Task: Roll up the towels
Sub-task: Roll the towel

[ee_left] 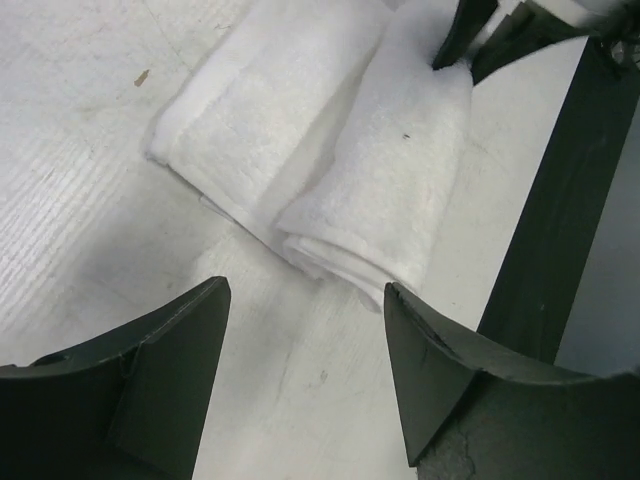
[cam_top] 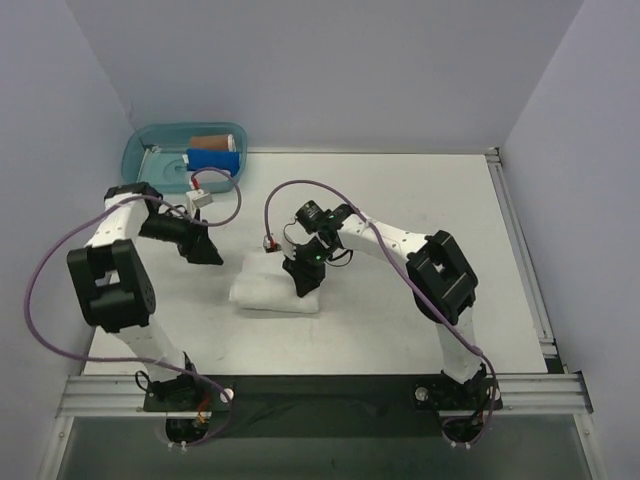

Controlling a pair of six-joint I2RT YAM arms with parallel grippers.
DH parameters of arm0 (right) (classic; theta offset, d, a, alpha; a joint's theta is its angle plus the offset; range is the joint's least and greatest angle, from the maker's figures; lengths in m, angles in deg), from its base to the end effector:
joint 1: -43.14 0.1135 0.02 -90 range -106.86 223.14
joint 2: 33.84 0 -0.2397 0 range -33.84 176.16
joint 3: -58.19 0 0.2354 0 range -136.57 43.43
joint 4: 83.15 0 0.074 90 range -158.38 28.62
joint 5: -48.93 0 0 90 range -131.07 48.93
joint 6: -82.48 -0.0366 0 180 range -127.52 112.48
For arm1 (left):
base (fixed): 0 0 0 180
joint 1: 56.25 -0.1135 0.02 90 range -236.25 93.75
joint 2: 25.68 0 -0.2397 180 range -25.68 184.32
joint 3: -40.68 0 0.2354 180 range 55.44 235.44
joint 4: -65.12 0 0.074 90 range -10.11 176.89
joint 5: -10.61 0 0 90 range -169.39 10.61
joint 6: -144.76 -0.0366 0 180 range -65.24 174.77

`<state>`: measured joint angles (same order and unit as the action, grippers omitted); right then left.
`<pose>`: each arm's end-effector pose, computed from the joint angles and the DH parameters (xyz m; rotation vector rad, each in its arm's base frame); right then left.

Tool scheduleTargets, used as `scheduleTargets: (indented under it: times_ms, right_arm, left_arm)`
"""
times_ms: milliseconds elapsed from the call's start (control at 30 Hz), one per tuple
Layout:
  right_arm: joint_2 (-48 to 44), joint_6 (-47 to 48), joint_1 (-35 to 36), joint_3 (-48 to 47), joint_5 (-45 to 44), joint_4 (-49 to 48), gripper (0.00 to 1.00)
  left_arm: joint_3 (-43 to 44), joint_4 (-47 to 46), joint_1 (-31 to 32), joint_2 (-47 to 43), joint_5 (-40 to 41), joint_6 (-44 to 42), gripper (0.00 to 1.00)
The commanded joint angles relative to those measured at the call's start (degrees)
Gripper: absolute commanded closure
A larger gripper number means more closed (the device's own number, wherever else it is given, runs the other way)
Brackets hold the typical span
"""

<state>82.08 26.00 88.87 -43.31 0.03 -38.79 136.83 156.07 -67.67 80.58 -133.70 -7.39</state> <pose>0.2658 0.3071 0.1836 -1.7971 1.7596 1.0067 0.3005 0.0304 0.2087 0.9477 2.2856 -1.1585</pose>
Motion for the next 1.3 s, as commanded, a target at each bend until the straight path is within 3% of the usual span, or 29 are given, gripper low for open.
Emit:
scheduleTargets:
  times_ms: [0, 100, 233, 367, 500, 733, 867, 967, 1000, 1067, 1100, 1167, 1267]
  right_arm:
    - [8.3, -1.1, -0.6, -1.2, 4.2, 19.1, 1.00]
    - [12.8, -0.2, -1.9, -5.7, 6.6, 23.8, 1.00]
    - [19.0, 0.3, -3.4, -10.4, 9.1, 28.1, 1.00]
    - [23.7, 0.5, -5.0, -15.9, 11.8, 33.4, 1.00]
    - [27.3, 1.5, -6.9, -19.7, 14.0, 37.0, 1.00]
    - [30.9, 2.3, -8.5, -23.4, 13.8, 39.8, 1.00]
    - [32.0, 1.3, -9.0, -25.0, 12.8, 39.6, 1.00]
    - [31.9, 0.5, -9.6, -25.3, 12.0, 38.6, 1.00]
    - [31.5, 0.2, -9.8, -25.3, 11.6, 38.2, 1.00]
    - [30.3, -1.2, -10.5, -24.5, 11.1, 36.0, 1.00]
    - [28.9, -2.0, -10.8, -24.1, 10.6, 34.9, 0.97]
    - [26.5, -3.8, -11.8, -23.2, 9.2, 32.4, 0.75]
    - [23.4, -7.0, -13.4, -22.9, 7.9, 29.5, 0.60]
  left_arm:
    - [-6.2, -5.5, -0.3, -11.1, -2.9, -2.4, 0.27]
    - [-16.1, -13.3, 1.0, -23.1, -0.7, -2.9, 0.20]
    - [-27.9, -24.7, 7.4, -39.4, 5.7, -0.2, 0.12]
    - [-37.5, -38.1, 21.7, -49.0, 14.0, 2.7, 0.07]
    - [-42.2, -46.3, 30.0, -51.9, 19.1, 1.7, 0.05]
    - [-40.2, -49.6, 35.5, -42.6, 20.6, -3.9, 0.05]
    - [-39.6, -49.3, 38.0, -36.8, 21.6, -5.3, 0.13]
    - [-38.9, -46.4, 40.1, -33.2, 22.7, -4.1, 0.34]
    - [-38.8, -44.6, 40.3, -31.4, 22.8, -3.6, 0.48]
    - [-37.7, -42.0, 40.9, -29.3, 24.2, -0.9, 0.58]
    - [-37.3, -40.6, 40.8, -27.1, 24.4, 0.1, 0.66]
    - [-35.7, -36.2, 40.8, -24.3, 24.7, 1.9, 0.71]
    - [-34.3, -31.2, 40.7, -22.2, 23.6, 3.2, 0.77]
